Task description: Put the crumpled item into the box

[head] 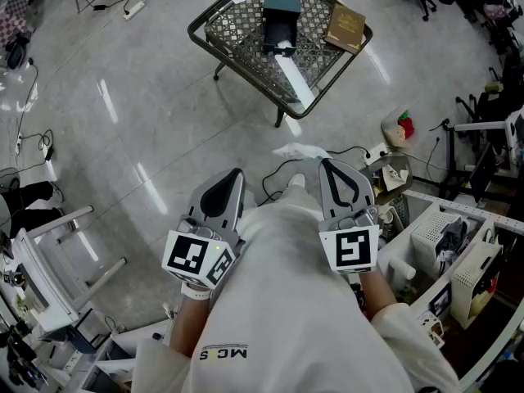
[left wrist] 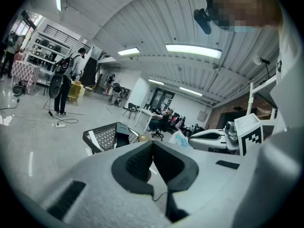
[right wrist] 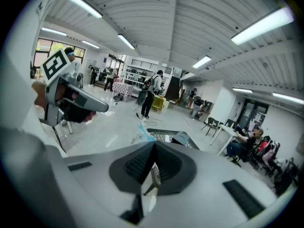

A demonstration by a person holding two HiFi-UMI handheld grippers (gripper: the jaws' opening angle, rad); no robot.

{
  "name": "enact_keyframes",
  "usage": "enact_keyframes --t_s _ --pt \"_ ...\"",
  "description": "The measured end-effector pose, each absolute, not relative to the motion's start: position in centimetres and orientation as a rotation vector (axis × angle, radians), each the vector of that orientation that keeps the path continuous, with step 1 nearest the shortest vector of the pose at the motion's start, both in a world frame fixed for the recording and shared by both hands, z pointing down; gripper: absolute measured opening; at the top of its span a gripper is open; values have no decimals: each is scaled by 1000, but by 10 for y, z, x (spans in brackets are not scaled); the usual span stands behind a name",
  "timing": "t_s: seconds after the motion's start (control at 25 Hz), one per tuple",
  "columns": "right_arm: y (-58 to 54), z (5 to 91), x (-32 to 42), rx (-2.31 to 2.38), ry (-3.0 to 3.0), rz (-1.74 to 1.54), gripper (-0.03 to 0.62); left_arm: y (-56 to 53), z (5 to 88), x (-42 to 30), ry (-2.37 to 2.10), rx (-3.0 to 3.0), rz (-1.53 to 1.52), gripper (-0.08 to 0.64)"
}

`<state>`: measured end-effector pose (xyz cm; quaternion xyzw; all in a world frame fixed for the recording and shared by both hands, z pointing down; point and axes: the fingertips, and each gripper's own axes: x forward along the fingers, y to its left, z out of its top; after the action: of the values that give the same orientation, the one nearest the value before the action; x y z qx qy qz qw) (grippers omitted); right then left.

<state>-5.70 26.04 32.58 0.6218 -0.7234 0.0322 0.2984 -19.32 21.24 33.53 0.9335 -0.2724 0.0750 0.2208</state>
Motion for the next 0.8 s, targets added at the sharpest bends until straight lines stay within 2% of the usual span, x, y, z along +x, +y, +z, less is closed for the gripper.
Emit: enact_keyframes --t_s 0.24,0.8 --pt "287 309 -19 1749 -1974 201 14 242 323 -150 -704 2584 238 15" --pt "304 310 68 1748 -2096 176 14 269 314 -46 -781 2628 313 15"
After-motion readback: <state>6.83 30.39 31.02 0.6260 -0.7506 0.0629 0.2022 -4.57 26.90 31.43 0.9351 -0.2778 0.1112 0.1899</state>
